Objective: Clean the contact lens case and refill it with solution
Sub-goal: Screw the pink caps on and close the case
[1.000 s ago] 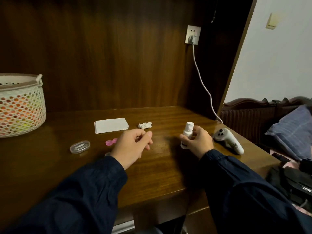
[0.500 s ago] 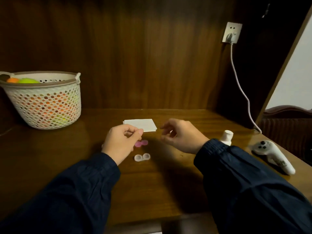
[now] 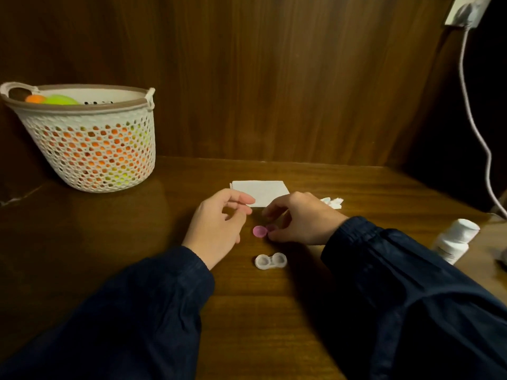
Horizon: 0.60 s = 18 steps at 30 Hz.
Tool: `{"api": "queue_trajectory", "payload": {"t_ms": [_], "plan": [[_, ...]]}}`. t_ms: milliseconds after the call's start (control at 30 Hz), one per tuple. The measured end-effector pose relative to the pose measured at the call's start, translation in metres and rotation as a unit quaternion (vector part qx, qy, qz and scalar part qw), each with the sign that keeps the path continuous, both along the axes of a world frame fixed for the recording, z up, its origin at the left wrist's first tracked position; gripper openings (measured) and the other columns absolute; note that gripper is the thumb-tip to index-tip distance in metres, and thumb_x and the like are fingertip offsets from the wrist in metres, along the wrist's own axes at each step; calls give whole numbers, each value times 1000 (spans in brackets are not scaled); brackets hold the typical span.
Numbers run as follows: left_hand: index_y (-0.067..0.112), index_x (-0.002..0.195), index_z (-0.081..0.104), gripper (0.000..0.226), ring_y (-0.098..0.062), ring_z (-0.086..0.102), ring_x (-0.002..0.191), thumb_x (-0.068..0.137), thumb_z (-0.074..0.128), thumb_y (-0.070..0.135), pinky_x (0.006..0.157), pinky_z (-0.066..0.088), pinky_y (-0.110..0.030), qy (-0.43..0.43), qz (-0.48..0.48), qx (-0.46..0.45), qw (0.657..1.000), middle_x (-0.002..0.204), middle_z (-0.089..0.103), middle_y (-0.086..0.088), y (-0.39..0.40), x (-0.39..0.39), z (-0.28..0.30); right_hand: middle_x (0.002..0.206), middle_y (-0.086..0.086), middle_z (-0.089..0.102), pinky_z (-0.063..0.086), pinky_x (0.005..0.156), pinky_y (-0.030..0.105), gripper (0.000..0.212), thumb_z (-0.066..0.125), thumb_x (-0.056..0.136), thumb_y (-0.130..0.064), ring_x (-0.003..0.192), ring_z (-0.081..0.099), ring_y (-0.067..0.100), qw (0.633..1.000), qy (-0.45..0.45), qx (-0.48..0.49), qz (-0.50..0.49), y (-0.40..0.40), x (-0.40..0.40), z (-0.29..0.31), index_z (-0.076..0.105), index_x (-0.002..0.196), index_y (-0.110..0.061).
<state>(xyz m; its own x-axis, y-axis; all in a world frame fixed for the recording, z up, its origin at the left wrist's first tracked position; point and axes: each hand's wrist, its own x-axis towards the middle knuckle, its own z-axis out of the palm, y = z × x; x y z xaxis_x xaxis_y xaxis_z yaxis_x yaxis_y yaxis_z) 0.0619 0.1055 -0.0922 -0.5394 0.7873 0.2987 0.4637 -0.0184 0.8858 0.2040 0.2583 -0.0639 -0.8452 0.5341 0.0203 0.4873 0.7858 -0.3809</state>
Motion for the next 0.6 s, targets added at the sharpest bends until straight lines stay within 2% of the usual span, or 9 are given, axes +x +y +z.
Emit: {"api": "queue_trajectory", "payload": {"t_ms": [67,167,233,333,400,467,600], "plan": [[30,106,69,22,-6,59,49,103,58,11,58,58,-29,5,-12,4,1000,104,72,13,-1,2,-1,106,-17,72,47,69,7,39,85,86,-29,90,66,-2,1000,15,-4,6,3,0,-4,72,123,-30],[30,104,69,23,-5,58,48,102,59,9,54,56,-23,23,-18,22,999,102,72,13,-3,4,3,98,-17,74,56,74,12,34,83,89,-23,88,69,-1,999,44,-12,8,4,3,-8,74,121,-27],[30,105,69,23,-6,59,48,103,59,10,55,57,-27,31,-15,16,999,103,72,13,-4,4,5,99,-14,75,59,80,17,33,81,90,-23,89,70,1,998,65,-2,1,2,8,-10,74,122,-24],[27,108,70,20,-9,60,49,103,59,12,60,60,-32,21,-11,6,1000,105,73,11,-4,6,6,97,-15,76,56,75,11,30,81,91,-25,86,71,2,985,171,22,-16,-3,18,-8,75,121,-23],[26,111,71,17,-10,59,48,104,59,17,53,55,-22,3,-14,4,1000,104,75,11,-5,9,8,95,-13,77,58,73,14,32,84,88,-23,82,73,6,961,275,-25,-15,-9,25,-8,74,119,-24],[24,115,73,16,-10,59,46,104,60,25,44,44,-13,-32,-27,3,999,101,77,9,-5,11,10,97,-7,78,63,73,23,34,86,86,-19,81,75,13,930,353,-102,6,-17,31,-7,74,118,-24],[21,114,77,26,-8,47,38,101,63,39,36,29,-17,-121,-92,-10,988,75,76,-2,-6,12,13,105,-4,77,65,75,33,40,87,86,-17,85,78,20,908,379,-168,58,-30,35,-9,71,121,-24]]}}
